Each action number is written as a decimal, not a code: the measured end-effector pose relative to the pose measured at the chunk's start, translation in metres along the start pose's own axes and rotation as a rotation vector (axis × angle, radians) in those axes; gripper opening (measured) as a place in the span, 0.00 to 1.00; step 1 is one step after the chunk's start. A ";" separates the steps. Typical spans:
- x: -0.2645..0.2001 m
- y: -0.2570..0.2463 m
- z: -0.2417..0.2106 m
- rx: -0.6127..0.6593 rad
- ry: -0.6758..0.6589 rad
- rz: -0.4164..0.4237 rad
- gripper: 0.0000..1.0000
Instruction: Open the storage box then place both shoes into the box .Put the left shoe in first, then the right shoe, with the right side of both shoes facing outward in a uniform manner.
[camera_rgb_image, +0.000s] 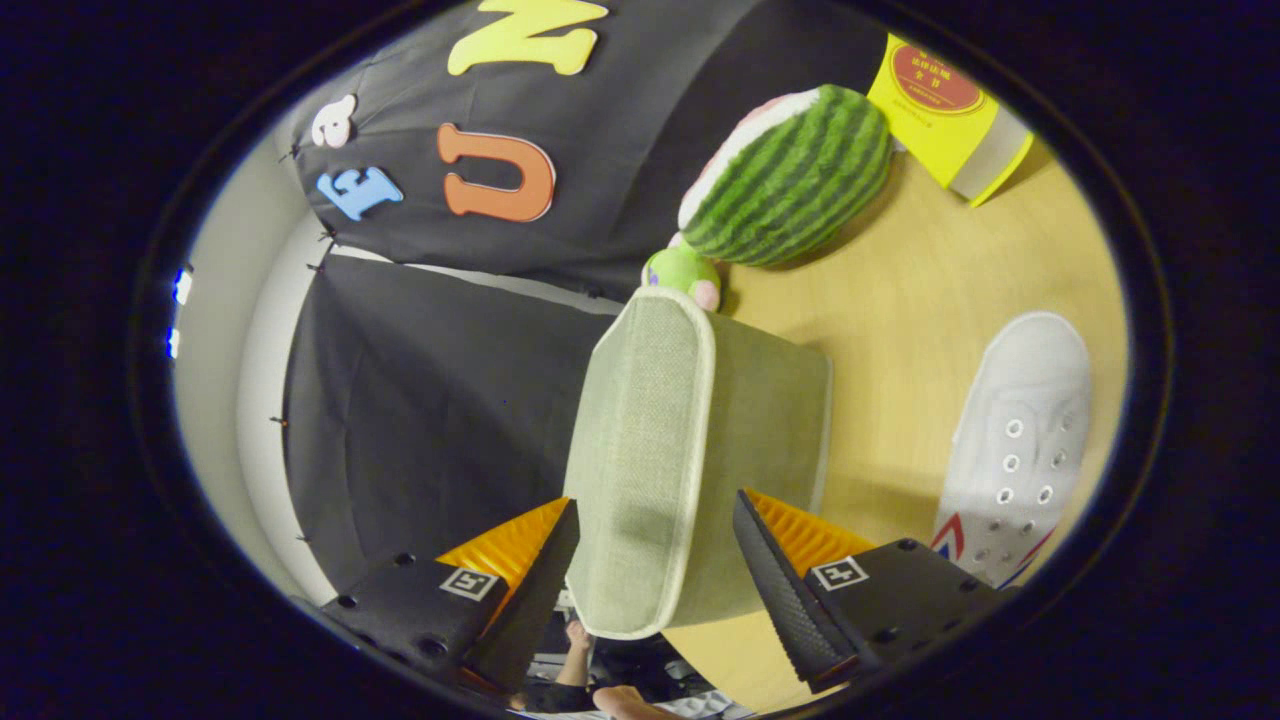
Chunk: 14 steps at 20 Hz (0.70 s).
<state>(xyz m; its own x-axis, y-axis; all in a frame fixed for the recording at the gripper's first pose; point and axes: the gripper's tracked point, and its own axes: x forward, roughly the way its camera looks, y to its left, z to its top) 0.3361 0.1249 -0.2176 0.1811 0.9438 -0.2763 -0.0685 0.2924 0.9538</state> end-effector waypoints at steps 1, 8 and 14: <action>0.005 0.000 0.000 0.035 0.027 0.006 0.99; 0.024 -0.002 0.000 0.081 0.089 0.004 0.87; 0.007 0.018 0.010 0.039 0.026 0.027 0.09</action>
<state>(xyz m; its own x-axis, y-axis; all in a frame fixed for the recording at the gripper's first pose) 0.3460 0.1351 -0.2016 0.1540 0.9552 -0.2527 -0.0345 0.2608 0.9648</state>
